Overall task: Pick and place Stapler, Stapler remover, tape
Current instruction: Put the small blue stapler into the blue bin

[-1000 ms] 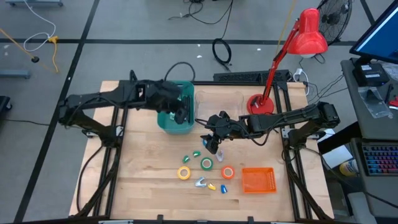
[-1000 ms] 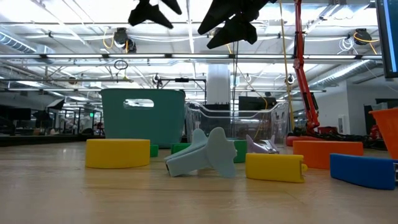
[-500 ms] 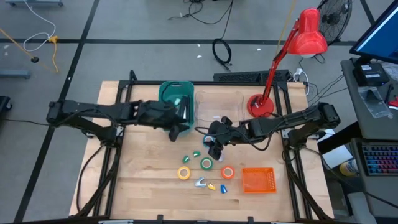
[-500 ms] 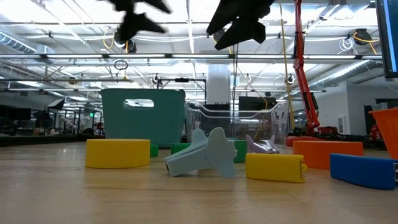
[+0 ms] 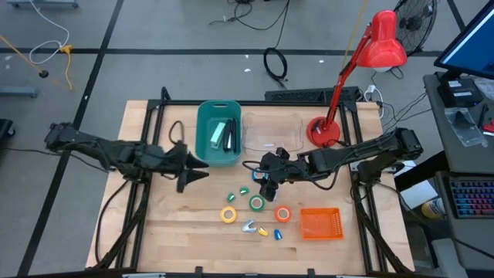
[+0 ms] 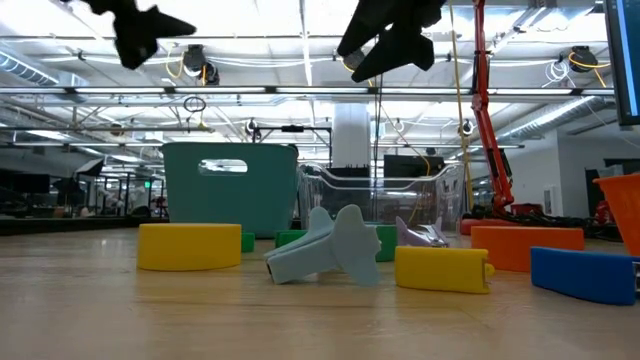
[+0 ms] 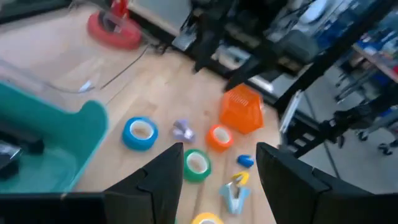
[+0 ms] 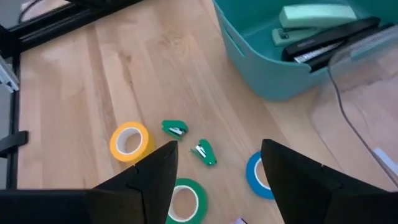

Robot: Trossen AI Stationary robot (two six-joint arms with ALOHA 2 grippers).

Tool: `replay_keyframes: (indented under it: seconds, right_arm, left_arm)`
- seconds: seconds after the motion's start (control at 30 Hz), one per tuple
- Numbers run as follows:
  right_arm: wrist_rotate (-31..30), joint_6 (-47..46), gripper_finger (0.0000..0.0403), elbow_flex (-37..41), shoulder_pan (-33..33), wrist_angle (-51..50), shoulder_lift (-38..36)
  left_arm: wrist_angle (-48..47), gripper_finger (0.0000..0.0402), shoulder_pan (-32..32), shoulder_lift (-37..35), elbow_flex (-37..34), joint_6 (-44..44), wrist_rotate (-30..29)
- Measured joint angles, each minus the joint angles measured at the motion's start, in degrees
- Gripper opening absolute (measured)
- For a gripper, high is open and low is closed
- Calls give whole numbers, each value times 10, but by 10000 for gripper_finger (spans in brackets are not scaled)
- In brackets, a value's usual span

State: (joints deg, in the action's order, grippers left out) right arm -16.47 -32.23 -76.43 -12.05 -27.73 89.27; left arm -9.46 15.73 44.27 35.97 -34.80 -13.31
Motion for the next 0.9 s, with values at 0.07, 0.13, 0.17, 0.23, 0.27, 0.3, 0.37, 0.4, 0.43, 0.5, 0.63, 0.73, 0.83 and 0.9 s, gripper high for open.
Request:
replay_keyframes:
  seconds: [0.07,0.13,0.17,0.23,0.27,0.3,0.37,0.4,0.43,0.5,0.63,0.73,0.83,0.9]
  right_arm:
    - [-4,-3,224,0,0,-1,0]
    - [-17,-3,224,0,0,-5,0]
    - [-21,-3,224,0,0,-4,0]
    - [-33,-7,224,0,-1,-5,0]
    - [-35,-10,224,0,-1,-6,0]
    - [-37,-14,224,0,-1,-5,0]
    - [-45,-13,224,0,-1,-8,0]
    - [-45,-9,224,0,-1,-10,0]
    - [-45,-5,224,0,-1,-10,0]
    - [-45,0,224,0,-1,-8,0]
    - [-45,2,224,0,-1,-14,-2]
    - [-46,1,224,0,-1,-18,-12]
    - [-62,1,224,1,-5,-44,-36]
    - [-88,2,224,1,-5,-42,-53]
  left_arm:
    - [-14,204,26,-15,-8,-1,-27]
    - [-16,204,52,-25,-8,-6,-50]
    - [-28,205,65,-29,-9,-10,-62]
    - [-27,205,90,-31,-8,-15,-85]
    - [-29,204,102,-34,-8,-17,-97]
    - [-38,203,112,-36,-8,-18,-108]
    - [-44,201,130,-38,-8,-27,-130]
    - [-54,201,136,-41,-8,-36,-141]
    - [-65,201,141,-43,-8,-45,-149]
    - [-62,200,148,-49,-8,-50,-154]
    - [-54,200,149,-57,-8,-45,-153]
    - [-53,200,149,-57,-8,-38,-154]
    - [-52,200,144,-57,-8,-32,-153]
    - [-50,200,139,-58,-8,-27,-154]
